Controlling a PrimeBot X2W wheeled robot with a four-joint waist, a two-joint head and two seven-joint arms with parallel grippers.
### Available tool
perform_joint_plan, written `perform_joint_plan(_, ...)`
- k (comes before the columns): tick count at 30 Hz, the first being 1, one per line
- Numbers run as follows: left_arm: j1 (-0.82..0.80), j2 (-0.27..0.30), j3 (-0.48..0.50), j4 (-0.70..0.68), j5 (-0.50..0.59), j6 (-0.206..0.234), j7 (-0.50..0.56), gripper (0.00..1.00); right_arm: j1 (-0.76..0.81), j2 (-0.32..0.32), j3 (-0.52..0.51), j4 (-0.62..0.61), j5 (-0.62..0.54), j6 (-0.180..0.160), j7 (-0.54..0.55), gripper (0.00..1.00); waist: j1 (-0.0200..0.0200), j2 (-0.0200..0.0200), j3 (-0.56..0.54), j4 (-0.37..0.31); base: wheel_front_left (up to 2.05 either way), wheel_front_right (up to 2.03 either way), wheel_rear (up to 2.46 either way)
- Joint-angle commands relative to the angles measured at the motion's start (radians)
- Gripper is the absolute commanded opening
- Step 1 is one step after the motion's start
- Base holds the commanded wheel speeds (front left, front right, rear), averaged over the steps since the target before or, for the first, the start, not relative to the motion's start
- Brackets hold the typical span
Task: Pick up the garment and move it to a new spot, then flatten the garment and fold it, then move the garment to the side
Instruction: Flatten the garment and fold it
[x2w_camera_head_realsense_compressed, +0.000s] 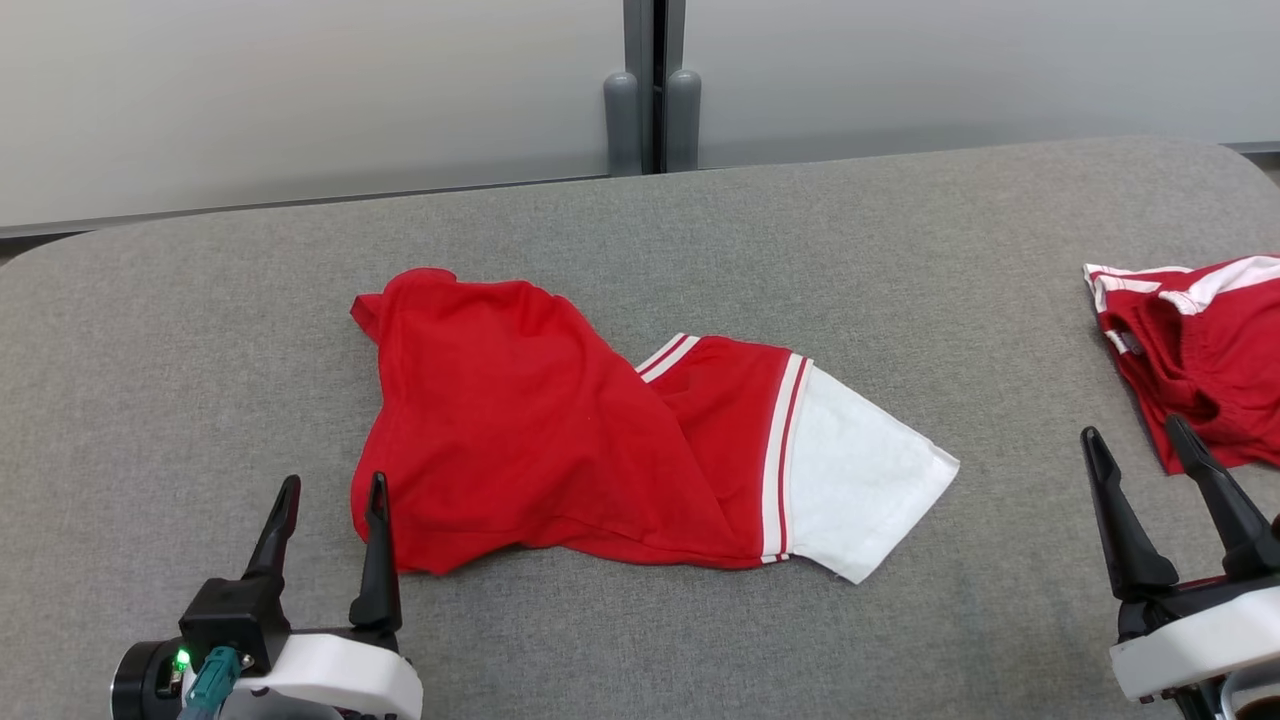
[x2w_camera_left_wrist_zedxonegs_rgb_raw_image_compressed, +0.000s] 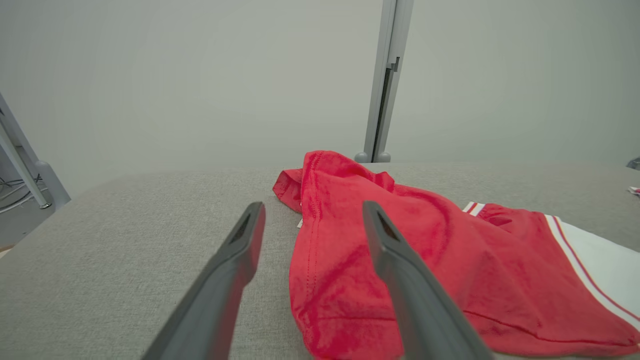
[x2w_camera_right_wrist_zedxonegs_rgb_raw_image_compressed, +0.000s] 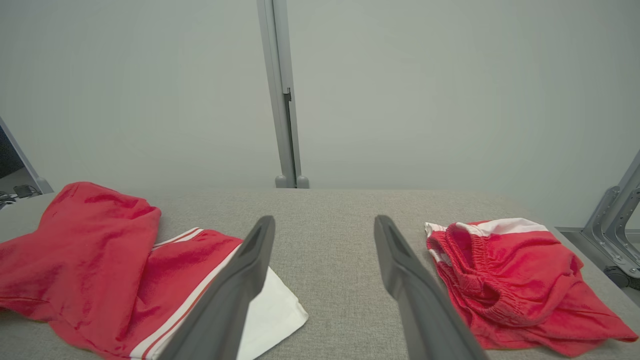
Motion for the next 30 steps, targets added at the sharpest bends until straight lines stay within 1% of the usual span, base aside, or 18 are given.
perform_joint_plan(1, 0.006, 0.007, -0.001, 0.004, -0.005, 0.000, 0.007, 1.00, 0.005, 0.001, -0.001, -0.003, 0.006, 0.000, -0.001, 1.00, 0.0000, 0.0000, 0.002, 0.000, 0.00, 0.00, 0.00)
perform_joint_plan(5, -0.005, 0.001, -0.006, 0.038, -0.031, -0.016, 0.030, 1.00, -0.002, 0.003, 0.000, -0.004, 0.008, 0.000, -0.003, 1.00, 0.0000, 0.0000, 0.013, 0.002, 0.00, 0.00, 0.00)
perform_joint_plan(10, -0.037, -0.017, -0.013, 0.158, -0.081, -0.057, 0.051, 1.00, -0.014, 0.006, 0.007, 0.001, 0.015, 0.000, -0.009, 1.00, 0.0000, 0.0000, 0.039, 0.000, 0.00, 0.00, 0.00)
perform_joint_plan(15, -0.091, -0.033, -0.009, 0.283, -0.121, -0.102, 0.030, 1.00, -0.025, 0.003, 0.015, 0.011, 0.027, 0.000, -0.017, 1.00, 0.0000, 0.0000, 0.065, -0.007, 0.00, 0.00, 0.00)
perform_joint_plan(16, -0.102, -0.034, -0.008, 0.299, -0.125, -0.108, 0.021, 0.97, -0.025, 0.002, 0.014, 0.014, 0.029, 0.000, -0.019, 1.00, 0.0000, 0.0000, 0.069, -0.008, 0.00, 0.00, 0.00)
perform_joint_plan(17, -0.102, -0.034, -0.008, 0.299, -0.125, -0.108, 0.021, 0.97, -0.025, 0.002, 0.014, 0.014, 0.029, 0.000, -0.019, 1.00, 0.0000, 0.0000, 0.069, -0.008, 0.00, 0.00, 0.00)
perform_joint_plan(18, -0.112, -0.036, -0.006, 0.317, -0.128, -0.113, 0.012, 0.45, -0.027, 0.001, 0.015, 0.017, 0.031, 0.000, -0.020, 1.00, 0.0000, 0.0000, 0.073, -0.008, 0.00, 0.00, 0.00)
perform_joint_plan(19, -0.119, -0.038, -0.006, 0.331, -0.136, -0.120, 0.009, 0.00, -0.029, 0.000, 0.015, 0.018, 0.033, 0.000, -0.021, 1.00, 0.0000, 0.0000, 0.077, -0.009, 0.00, 0.00, 0.00)
perform_joint_plan(24, -0.154, -0.036, -0.005, 0.383, -0.144, -0.141, -0.017, 0.00, -0.039, -0.009, 0.016, 0.035, 0.038, 0.000, -0.028, 1.00, 0.0000, 0.0000, 0.094, -0.011, 0.00, 0.00, 0.00)
perform_joint_plan(28, -0.174, -0.038, -0.007, 0.400, -0.143, -0.142, -0.029, 0.00, -0.049, -0.017, 0.023, 0.051, 0.050, 0.000, -0.028, 1.00, 0.0000, 0.0000, 0.112, 0.001, 0.00, 0.00, 0.00)
perform_joint_plan(30, -0.193, -0.045, -0.015, 0.403, -0.138, -0.146, -0.039, 0.00, -0.062, -0.026, 0.049, 0.082, 0.060, 0.000, -0.024, 1.00, 0.0000, 0.0000, 0.135, 0.017, 0.00, 0.00, 0.00)
